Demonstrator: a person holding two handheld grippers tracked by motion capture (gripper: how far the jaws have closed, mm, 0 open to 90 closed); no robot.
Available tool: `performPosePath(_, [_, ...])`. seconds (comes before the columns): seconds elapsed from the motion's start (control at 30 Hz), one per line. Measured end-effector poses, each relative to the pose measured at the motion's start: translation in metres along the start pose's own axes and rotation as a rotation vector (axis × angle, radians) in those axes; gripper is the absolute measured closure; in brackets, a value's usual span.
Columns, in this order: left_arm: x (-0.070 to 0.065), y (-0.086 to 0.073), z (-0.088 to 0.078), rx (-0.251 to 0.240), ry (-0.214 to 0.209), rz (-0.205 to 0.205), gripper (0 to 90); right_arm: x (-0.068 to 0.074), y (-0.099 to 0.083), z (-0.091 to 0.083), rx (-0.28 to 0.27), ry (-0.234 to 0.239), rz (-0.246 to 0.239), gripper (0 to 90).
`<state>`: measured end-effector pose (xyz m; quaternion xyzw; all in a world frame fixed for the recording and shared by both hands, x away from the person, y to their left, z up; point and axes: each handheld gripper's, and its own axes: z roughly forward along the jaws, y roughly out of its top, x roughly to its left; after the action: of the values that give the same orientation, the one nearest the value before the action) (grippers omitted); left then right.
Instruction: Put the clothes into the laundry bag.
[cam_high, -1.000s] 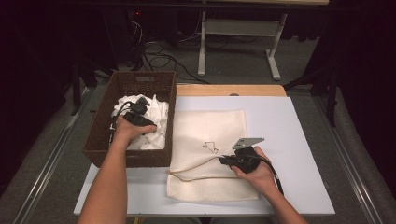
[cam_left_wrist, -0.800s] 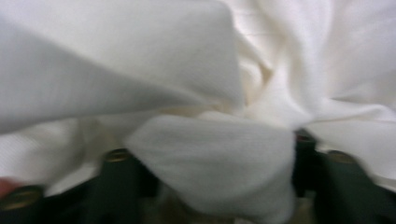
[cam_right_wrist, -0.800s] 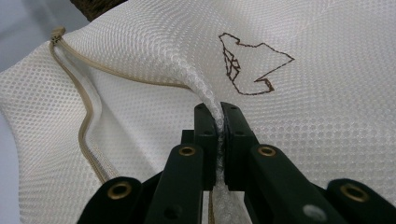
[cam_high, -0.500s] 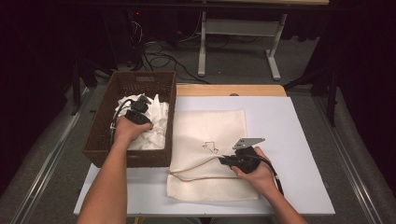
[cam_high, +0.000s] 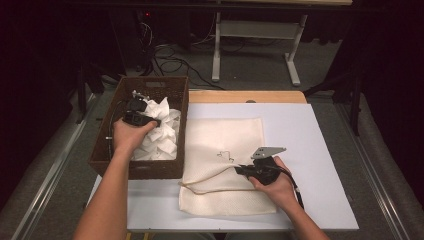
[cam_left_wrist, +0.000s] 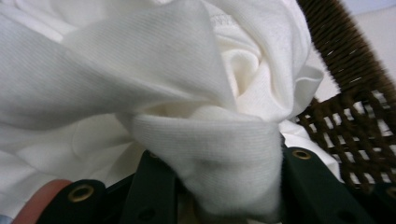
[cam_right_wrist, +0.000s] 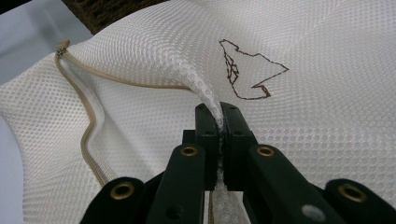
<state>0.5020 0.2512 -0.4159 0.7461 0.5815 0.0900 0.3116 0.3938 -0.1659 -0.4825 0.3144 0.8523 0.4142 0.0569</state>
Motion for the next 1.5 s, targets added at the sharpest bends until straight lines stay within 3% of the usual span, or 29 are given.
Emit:
performPosePath(0.1, [0.000, 0.001, -0.008, -0.018, -0.007, 0.007, 67.6, 0.000, 0.000, 0.000, -0.001, 0.000, -0.001, 88.5])
performPosePath(0.13, [-0.002, 0.003, -0.016, -0.046, -0.014, 0.005, 67.6, 0.000, 0.000, 0.000, -0.001, 0.000, -0.001, 88.5])
performPosePath(0.4, [-0.009, 0.006, -0.041, -0.135, -0.043, 0.021, 67.6, 0.000, 0.000, 0.001, -0.002, -0.002, -0.001, 88.5])
performPosePath(0.83, [-0.029, 0.005, -0.053, -0.184, -0.073, 0.070, 67.7, 0.000, 0.000, 0.001, -0.007, -0.002, -0.001, 88.6])
performPosePath(0.97, [-0.042, -0.001, -0.059, -0.217, -0.127, 0.079, 67.7, 0.000, 0.000, 0.001, -0.011, -0.004, 0.006, 88.6])
performPosePath(1.13, [-0.068, -0.014, -0.054, -0.222, -0.181, 0.122, 67.8, 0.000, 0.001, 0.001, -0.012, -0.006, 0.006, 88.7])
performPosePath(1.3, [-0.093, -0.027, -0.051, -0.235, -0.173, 0.169, 67.9, 0.000, 0.002, 0.001, -0.020, -0.009, 0.007, 88.7])
performPosePath(1.37, [-0.098, -0.029, -0.050, -0.236, -0.177, 0.176, 67.9, 0.000, 0.002, 0.001, -0.022, -0.010, 0.006, 88.8])
performPosePath(1.5, [-0.122, -0.042, -0.048, -0.246, -0.195, 0.219, 68.0, 0.000, 0.002, 0.002, -0.022, -0.009, 0.008, 88.8])
